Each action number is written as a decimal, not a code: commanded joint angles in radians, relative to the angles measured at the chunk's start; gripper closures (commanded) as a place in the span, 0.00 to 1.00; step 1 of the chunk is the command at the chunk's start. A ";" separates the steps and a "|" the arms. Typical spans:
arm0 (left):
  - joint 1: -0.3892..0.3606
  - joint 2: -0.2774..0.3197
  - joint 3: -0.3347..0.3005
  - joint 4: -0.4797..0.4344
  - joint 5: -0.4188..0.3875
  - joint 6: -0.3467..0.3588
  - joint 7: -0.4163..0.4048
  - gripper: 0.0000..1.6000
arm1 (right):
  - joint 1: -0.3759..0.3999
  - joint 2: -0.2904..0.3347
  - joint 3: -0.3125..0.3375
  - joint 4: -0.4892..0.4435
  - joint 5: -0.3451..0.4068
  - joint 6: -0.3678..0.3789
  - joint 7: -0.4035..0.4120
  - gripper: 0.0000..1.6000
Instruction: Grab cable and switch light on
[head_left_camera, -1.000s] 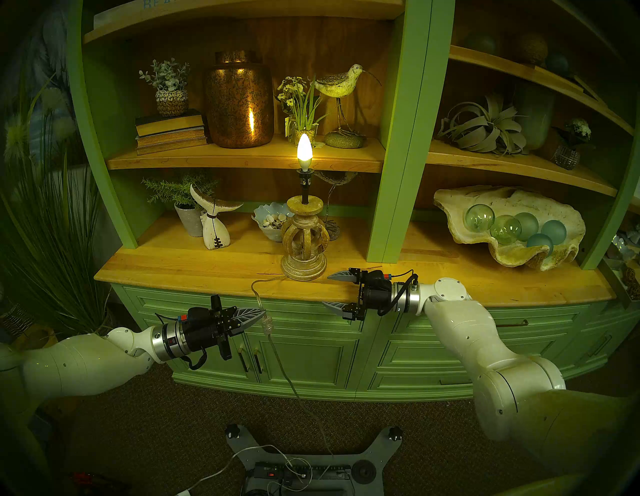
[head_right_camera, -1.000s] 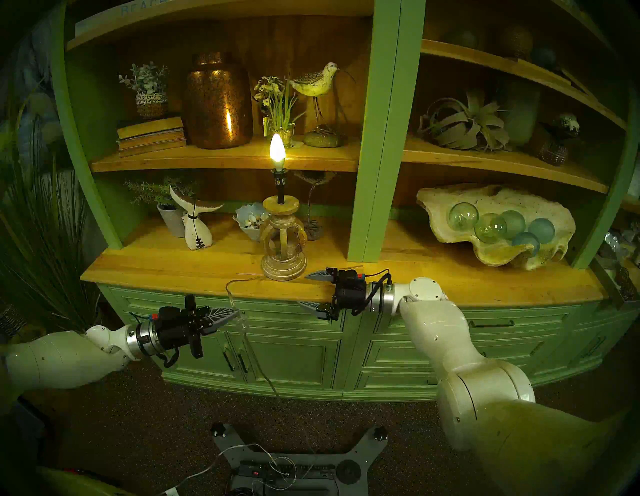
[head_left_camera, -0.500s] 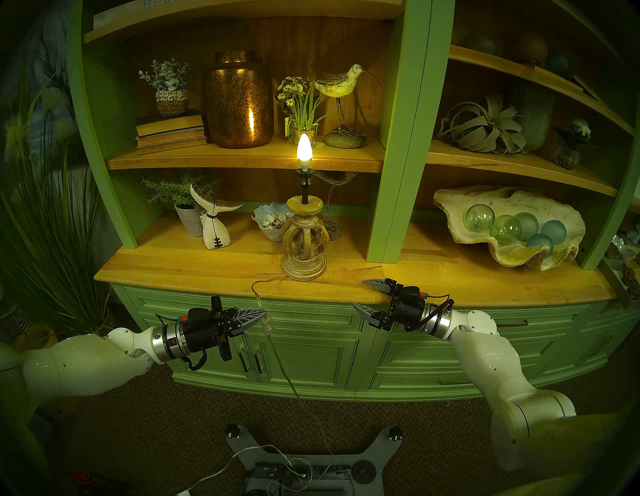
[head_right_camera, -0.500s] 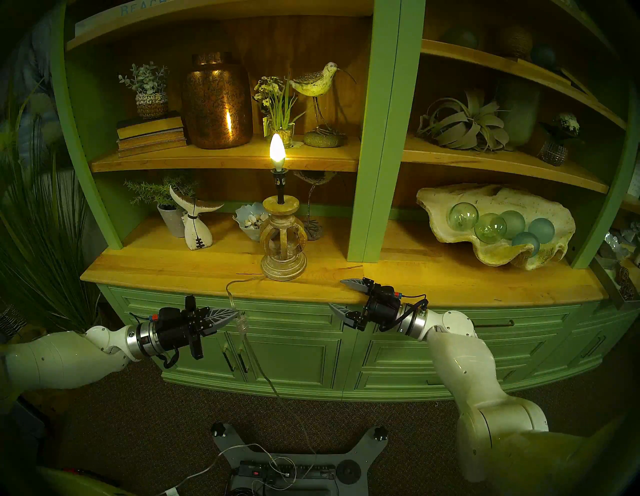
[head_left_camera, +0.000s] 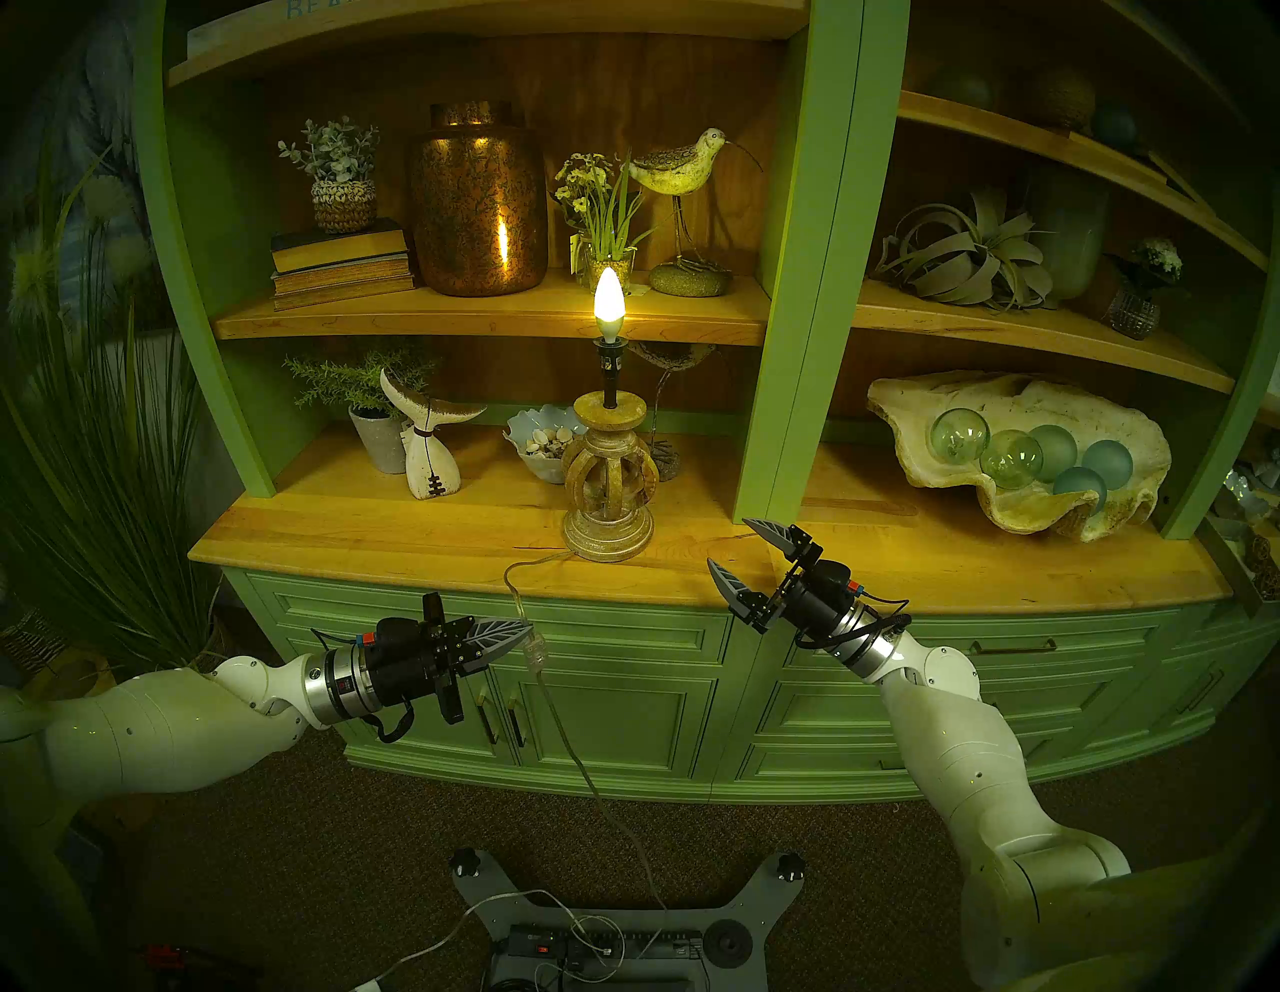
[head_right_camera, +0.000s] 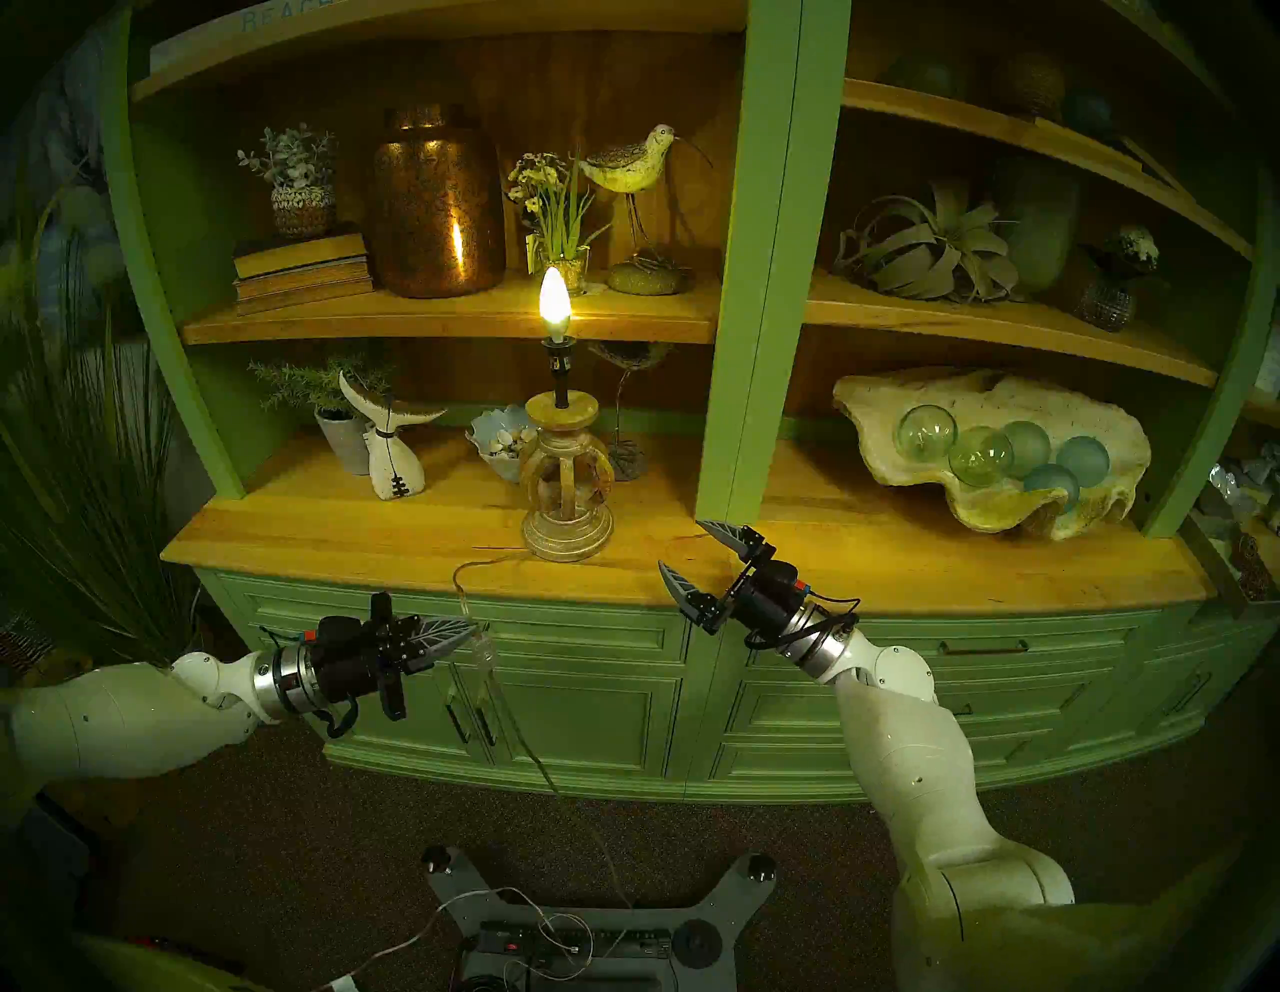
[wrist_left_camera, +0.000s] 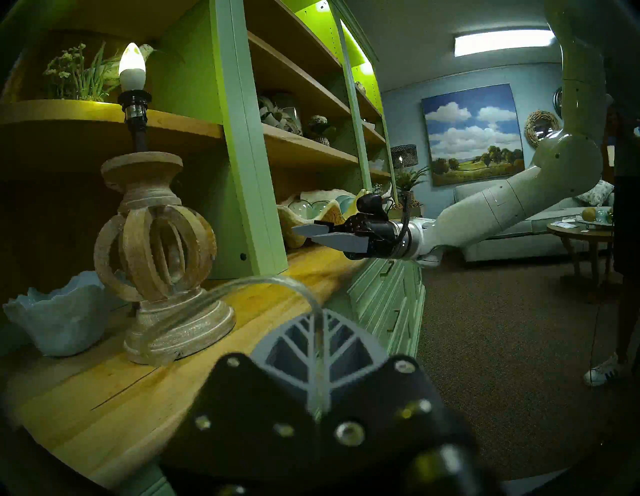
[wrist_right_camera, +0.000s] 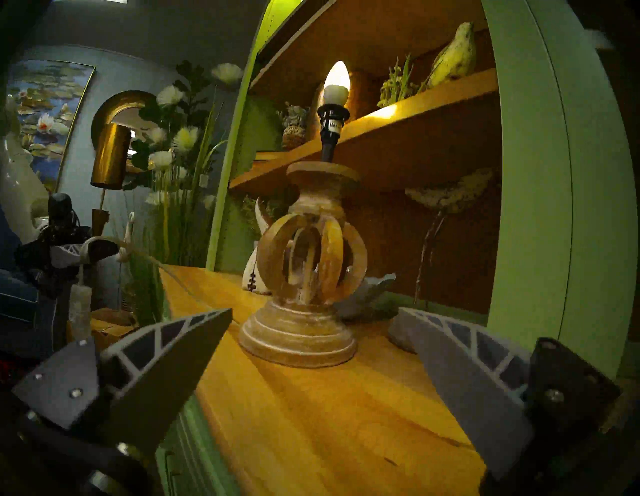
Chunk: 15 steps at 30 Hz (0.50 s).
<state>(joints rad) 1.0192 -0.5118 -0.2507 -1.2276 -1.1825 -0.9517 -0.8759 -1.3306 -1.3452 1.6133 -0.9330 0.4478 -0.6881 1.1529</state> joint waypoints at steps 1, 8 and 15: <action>-0.028 0.000 -0.016 -0.010 -0.001 -0.008 -0.047 1.00 | -0.062 -0.072 -0.036 -0.123 0.027 -0.096 0.044 0.00; -0.030 0.000 -0.016 -0.010 -0.003 -0.008 -0.058 1.00 | -0.130 -0.113 -0.083 -0.201 0.035 -0.182 -0.070 0.00; -0.032 0.000 -0.017 -0.008 -0.007 -0.008 -0.075 1.00 | -0.229 -0.087 -0.088 -0.267 0.025 -0.242 -0.173 0.00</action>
<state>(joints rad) 1.0184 -0.5106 -0.2504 -1.2282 -1.1814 -0.9517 -0.8761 -1.4755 -1.4399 1.5203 -1.1043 0.4707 -0.8761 0.9580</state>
